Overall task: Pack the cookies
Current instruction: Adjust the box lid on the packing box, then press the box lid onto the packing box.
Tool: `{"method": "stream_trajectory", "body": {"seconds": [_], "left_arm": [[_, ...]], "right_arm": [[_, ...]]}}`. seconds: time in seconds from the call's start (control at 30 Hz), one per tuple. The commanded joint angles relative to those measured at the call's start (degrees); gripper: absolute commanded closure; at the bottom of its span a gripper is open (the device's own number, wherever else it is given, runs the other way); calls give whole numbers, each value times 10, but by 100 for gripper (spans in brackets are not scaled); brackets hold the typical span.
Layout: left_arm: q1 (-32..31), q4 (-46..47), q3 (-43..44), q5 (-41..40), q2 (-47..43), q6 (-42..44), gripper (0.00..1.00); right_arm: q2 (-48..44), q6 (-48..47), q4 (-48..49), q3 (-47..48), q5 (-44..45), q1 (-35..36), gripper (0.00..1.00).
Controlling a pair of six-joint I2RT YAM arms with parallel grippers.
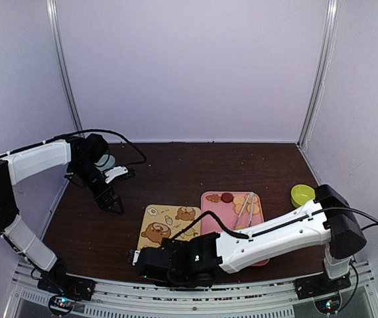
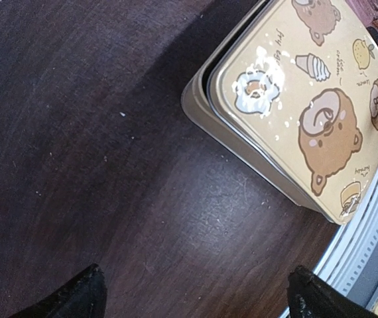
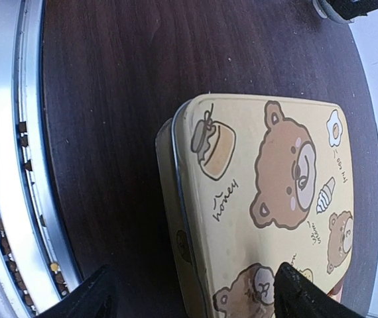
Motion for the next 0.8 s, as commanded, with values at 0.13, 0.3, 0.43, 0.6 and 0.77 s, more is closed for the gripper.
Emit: {"method": "stream_trajectory", "body": {"seconds": [0.13, 0.3, 0.43, 0.6, 0.77], "left_arm": [[6, -12, 5, -13, -14, 13, 2], [6, -9, 3, -2, -17, 11, 2], [6, -9, -1, 6, -17, 13, 2], [6, -9, -13, 15, -19, 19, 2], [-3, -8, -25, 39, -20, 29, 2]], "right_arm": [[-11, -8, 33, -7, -21, -48, 20], [-16, 4, 48, -17, -36, -70, 20], [-20, 15, 61, -28, -44, -78, 20], [-38, 44, 86, -41, -59, -86, 20], [-72, 81, 124, -62, -99, -101, 20]]}}
